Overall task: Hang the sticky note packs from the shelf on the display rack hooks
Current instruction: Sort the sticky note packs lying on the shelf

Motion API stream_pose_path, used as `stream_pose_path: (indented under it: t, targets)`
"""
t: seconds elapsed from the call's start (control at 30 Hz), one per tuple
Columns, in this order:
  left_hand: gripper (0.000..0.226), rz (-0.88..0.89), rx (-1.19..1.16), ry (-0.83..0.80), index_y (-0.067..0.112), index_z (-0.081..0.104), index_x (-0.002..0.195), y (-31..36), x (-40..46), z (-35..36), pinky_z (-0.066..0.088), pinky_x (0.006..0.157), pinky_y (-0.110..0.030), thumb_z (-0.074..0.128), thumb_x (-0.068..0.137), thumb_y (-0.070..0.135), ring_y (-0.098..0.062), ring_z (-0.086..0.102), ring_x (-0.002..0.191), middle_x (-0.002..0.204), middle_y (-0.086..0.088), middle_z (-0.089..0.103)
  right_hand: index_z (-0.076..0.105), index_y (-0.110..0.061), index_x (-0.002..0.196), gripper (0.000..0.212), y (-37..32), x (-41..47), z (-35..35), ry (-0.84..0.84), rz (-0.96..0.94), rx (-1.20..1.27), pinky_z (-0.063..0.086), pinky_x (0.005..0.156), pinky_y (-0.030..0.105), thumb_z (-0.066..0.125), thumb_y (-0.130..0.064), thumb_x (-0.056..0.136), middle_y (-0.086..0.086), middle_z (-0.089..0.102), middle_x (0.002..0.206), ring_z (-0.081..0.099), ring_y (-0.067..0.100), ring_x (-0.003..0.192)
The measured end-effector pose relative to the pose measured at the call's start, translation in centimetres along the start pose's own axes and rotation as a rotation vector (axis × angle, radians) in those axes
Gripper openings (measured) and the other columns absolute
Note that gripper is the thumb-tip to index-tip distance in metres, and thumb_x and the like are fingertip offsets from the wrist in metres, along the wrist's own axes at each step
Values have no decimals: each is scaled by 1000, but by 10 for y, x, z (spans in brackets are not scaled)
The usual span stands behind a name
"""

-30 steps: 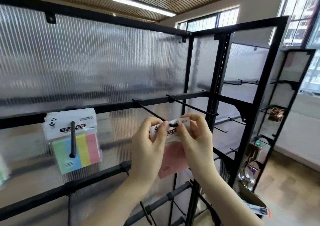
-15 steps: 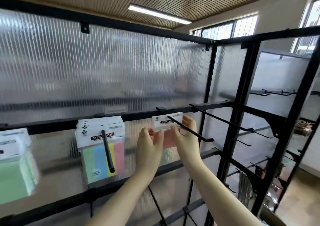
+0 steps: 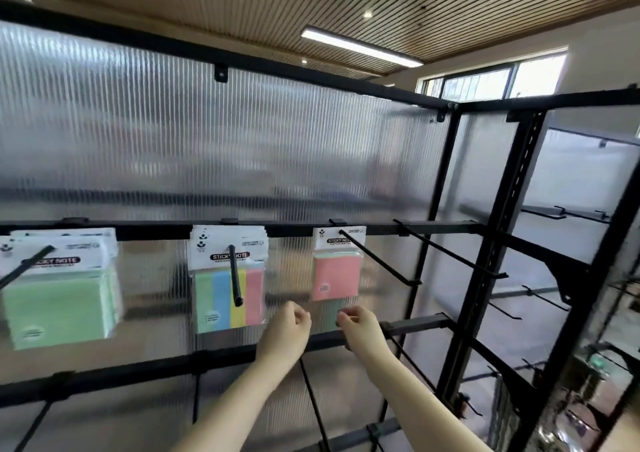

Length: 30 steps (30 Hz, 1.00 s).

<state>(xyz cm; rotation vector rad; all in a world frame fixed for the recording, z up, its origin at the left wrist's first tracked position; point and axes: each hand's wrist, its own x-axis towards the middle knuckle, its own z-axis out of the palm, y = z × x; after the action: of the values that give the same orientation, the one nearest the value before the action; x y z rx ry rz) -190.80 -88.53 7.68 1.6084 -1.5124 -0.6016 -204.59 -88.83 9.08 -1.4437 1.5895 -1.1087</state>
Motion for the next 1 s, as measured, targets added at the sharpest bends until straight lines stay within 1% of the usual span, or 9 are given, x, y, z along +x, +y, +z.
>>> stream_pose_path:
  t: [0.1,0.2,0.3,0.33,0.47,0.63,0.77,0.9,1.0]
  targets:
    - [11,-29,60,19,22,58,96,-9,-27,-14,49,84,-33,48,96,27,-15,60,96,98,7,62,61,-10,105,16,2,-13,6,-54,-62,-57,49,76,30,50,-17,96,5,65,97,59,18,87]
    - [10,-36,91,58,25,56,92,-16,-58,-33,49,75,-29,48,97,27,-10,59,89,91,12,60,63,-12,103,15,-5,-33,17,-119,-163,-74,43,63,16,50,-16,96,1,65,93,58,11,82]
    - [11,-76,154,125,27,57,92,-26,-91,-55,48,70,-29,47,97,29,-8,58,86,94,12,61,64,-13,103,16,-13,-59,31,-214,-266,-92,41,60,12,50,-18,96,-3,65,91,58,7,80]
    - [10,-94,172,145,29,56,91,-30,-104,-63,49,69,-29,48,97,30,-7,58,86,94,13,61,64,-14,103,16,-16,-69,37,-240,-295,-101,41,60,12,50,-18,96,-5,64,90,57,6,78]
    - [17,-145,225,217,35,57,85,-45,-153,-98,54,79,-36,50,95,23,-11,63,89,94,11,67,64,-18,104,18,-26,-107,60,-347,-412,-131,42,60,16,47,-20,96,-9,62,88,57,7,78]
    - [16,-232,348,282,29,62,96,-66,-217,-146,53,81,-37,47,97,27,-10,62,94,100,10,67,62,-21,106,19,-42,-158,98,-512,-504,-122,49,70,26,45,-25,98,-9,63,94,59,11,85]
    - [16,-339,391,330,30,61,96,-86,-263,-190,53,79,-35,45,97,28,-12,63,91,100,9,67,63,-13,105,22,-58,-204,137,-604,-578,-120,51,78,34,46,-26,98,-2,65,97,61,18,89]
    - [18,-434,395,401,25,64,102,-108,-299,-238,51,81,-31,46,96,26,-13,63,96,99,10,65,62,-16,101,18,-75,-252,181,-686,-691,-106,48,73,27,46,-23,98,-3,64,94,60,16,85]
    - [16,-491,423,397,27,63,94,-128,-323,-275,53,78,-33,47,95,26,-15,64,89,94,6,67,63,-15,106,20,-93,-291,219,-728,-779,-102,46,78,25,47,-21,97,-1,65,102,60,17,93]
